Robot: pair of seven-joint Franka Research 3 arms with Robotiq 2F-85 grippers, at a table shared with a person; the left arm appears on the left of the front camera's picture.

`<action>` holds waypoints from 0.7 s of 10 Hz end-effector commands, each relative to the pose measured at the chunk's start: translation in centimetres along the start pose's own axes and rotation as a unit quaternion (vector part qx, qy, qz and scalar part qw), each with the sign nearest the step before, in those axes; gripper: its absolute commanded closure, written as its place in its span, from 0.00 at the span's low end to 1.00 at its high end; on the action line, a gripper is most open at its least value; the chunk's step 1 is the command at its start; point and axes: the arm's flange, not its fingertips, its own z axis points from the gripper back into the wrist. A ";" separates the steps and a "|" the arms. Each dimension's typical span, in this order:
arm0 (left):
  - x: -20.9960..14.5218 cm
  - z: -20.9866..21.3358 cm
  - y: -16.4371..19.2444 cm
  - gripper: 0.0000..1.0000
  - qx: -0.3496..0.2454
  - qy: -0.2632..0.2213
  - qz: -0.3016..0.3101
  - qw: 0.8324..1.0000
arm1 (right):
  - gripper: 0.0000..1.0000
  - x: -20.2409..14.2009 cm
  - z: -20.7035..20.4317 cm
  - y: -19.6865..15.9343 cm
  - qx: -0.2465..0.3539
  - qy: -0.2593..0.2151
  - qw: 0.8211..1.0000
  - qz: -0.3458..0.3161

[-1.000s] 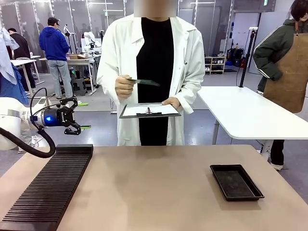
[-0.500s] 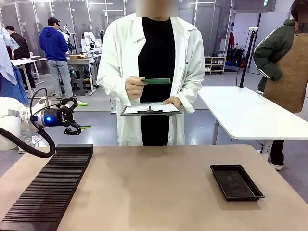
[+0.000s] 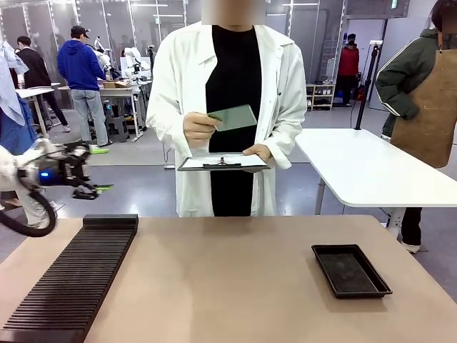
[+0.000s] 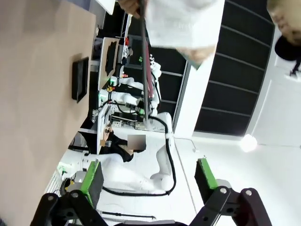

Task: Inspect the PCB.
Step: Pick up the Blank PCB that the human is holding.

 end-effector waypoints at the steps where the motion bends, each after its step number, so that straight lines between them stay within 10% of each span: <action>1: -6.9 3.1 -1.3 0.00 0.012 0.006 -0.048 0.999 | 0.00 -0.1 0.2 0.2 -0.004 0.003 1.000 -0.001; 7: -22.0 10.4 0.0 0.00 0.049 -0.046 -0.143 0.987 | 0.00 -0.1 0.2 0.2 -0.004 0.003 1.000 -0.001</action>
